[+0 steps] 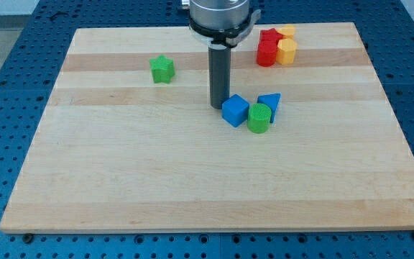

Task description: Slide green star towards the center of the board

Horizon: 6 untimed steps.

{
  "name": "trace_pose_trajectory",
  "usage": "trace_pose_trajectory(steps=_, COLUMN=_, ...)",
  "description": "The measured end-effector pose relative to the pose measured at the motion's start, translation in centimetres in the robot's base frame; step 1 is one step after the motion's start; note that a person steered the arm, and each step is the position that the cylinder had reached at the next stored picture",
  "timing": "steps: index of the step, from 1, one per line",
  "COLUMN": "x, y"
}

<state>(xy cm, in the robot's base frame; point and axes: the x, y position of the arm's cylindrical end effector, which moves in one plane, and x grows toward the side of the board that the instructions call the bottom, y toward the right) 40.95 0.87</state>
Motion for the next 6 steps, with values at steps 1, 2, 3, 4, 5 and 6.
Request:
trace_pose_trajectory(steps=1, x=0.1, y=0.8)
trace_pose_trajectory(steps=2, x=0.1, y=1.1)
trace_pose_trajectory(steps=3, x=-0.3, y=-0.5)
trace_pose_trajectory(steps=4, x=-0.6, y=-7.5)
trace_pose_trajectory(steps=5, x=-3.9, y=-14.3)
trace_pose_trajectory(steps=6, x=-8.8, y=-18.0)
